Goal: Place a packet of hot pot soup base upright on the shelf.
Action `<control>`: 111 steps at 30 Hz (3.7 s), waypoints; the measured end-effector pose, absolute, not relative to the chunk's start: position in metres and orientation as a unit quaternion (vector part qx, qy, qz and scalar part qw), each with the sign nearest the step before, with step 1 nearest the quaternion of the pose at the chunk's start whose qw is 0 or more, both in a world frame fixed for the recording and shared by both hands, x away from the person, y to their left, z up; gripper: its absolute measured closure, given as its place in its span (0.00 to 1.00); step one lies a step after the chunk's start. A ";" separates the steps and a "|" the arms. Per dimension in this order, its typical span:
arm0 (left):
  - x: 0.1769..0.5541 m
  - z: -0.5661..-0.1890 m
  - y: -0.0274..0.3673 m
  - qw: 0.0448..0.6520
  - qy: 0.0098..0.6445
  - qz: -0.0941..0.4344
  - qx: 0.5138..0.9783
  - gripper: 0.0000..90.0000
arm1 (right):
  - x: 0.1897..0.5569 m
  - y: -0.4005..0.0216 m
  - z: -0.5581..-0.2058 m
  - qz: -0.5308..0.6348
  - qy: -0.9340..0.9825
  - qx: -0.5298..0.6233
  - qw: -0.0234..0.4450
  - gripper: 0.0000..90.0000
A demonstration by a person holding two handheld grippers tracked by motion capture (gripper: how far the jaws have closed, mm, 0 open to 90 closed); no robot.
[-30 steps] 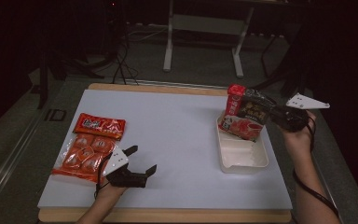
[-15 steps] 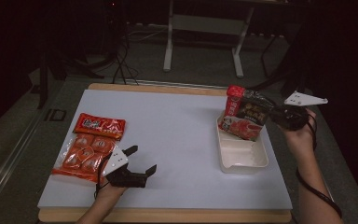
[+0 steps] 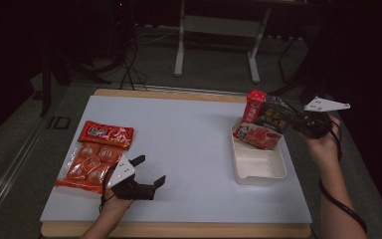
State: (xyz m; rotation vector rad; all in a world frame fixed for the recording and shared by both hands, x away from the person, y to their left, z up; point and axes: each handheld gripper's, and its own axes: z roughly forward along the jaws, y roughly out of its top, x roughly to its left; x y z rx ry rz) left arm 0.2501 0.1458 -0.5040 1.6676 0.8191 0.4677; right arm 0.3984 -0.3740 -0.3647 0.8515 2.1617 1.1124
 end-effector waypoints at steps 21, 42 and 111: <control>0.250 -0.504 0.144 0.576 0.347 0.198 0.713 0.02 | 0.399 -0.359 -0.356 0.358 0.835 0.307 0.284 0.90; 0.250 -0.504 0.145 0.578 0.347 0.196 0.712 0.02 | 0.396 -0.364 -0.358 0.367 0.827 0.315 0.288 0.90; 0.244 -0.504 0.146 0.586 0.314 0.167 0.728 0.06 | 0.367 -0.353 -0.347 0.492 0.762 0.331 0.259 0.36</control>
